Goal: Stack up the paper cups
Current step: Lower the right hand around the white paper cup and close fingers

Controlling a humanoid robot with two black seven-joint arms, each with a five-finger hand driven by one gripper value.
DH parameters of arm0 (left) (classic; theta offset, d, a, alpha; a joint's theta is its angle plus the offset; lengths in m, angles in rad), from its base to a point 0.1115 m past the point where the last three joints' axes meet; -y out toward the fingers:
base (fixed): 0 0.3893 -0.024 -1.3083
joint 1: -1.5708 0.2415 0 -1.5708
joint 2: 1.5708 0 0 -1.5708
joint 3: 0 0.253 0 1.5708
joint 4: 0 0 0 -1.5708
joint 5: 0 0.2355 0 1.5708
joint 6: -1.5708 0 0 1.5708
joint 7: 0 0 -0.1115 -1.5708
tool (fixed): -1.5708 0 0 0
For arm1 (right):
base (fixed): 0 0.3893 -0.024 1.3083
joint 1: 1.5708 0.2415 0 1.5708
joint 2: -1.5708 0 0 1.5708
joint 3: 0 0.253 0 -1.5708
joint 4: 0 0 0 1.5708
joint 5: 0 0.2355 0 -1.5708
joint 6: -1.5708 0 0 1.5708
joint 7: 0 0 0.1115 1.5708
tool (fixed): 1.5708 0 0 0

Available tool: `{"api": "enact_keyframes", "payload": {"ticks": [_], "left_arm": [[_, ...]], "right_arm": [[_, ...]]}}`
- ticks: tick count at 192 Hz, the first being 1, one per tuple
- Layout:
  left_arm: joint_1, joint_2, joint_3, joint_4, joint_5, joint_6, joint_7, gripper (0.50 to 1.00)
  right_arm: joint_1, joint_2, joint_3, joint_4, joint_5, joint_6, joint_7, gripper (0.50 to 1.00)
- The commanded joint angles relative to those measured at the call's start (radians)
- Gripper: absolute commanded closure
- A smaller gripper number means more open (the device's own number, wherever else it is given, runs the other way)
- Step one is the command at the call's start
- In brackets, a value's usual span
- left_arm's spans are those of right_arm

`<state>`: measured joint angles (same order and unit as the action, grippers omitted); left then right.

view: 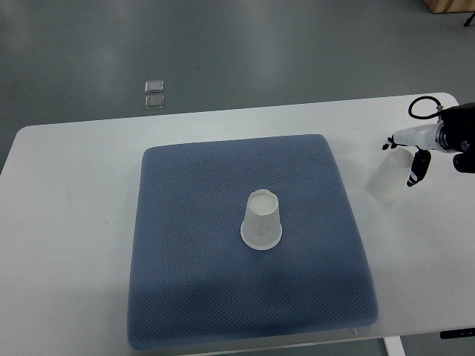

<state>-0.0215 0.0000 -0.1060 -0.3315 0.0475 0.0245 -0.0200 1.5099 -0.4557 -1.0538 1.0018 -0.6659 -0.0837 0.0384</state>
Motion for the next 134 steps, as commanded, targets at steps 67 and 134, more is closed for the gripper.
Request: {"api": "enact_keyframes", "payload": {"ticks": [67,134], "left_arm": [[0.000,0.000,0.000,0.000,0.000,0.002,0.000,0.500],[0.000,0.000,0.000,0.002,0.000,0.002,0.000,0.500]], "right_arm": [[-0.011,0.008,0.000,-0.009,0.000,-0.007,0.000,0.668],[-0.017,0.020,0.000,-0.018,0.002,-0.008,0.000,0.777]]}}
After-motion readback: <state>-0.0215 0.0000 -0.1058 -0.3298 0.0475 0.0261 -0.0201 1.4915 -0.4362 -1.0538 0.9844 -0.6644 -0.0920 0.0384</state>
